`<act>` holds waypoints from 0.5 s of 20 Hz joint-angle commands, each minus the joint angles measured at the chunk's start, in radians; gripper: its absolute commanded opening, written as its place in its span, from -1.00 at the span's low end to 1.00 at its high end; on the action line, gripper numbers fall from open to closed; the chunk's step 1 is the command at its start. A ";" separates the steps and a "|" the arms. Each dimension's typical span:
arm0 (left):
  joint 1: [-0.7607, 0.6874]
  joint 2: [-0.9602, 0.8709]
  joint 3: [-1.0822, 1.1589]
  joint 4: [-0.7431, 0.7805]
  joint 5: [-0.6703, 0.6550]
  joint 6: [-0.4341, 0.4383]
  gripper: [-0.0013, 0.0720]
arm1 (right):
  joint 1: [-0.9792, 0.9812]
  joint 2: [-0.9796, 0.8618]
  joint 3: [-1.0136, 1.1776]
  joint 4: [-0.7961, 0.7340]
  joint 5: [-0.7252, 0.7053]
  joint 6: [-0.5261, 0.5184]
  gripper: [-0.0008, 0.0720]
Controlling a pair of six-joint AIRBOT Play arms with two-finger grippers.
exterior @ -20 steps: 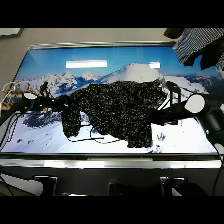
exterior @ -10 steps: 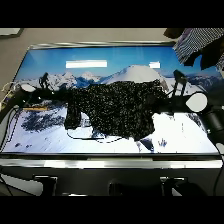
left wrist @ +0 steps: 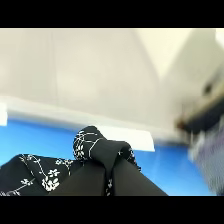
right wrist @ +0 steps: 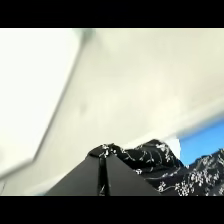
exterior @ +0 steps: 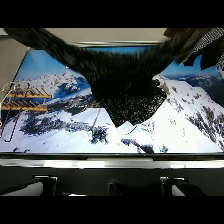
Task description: Fold the clothes and pants, and hang the long-sleeved shirts on hangers.
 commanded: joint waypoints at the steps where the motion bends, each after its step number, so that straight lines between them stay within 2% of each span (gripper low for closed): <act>1: 0.055 0.272 -0.016 0.147 0.227 -0.097 -0.89 | -0.087 0.075 0.250 -0.148 -0.016 -0.032 -0.89; 4: 0.124 0.457 -0.047 0.338 0.201 -0.256 -0.89 | -0.092 0.211 0.272 -0.361 -0.035 -0.032 -0.89; 10: 0.182 0.634 -0.047 0.491 0.109 -0.278 -0.89 | -0.092 0.353 0.272 -0.437 -0.031 -0.008 -0.89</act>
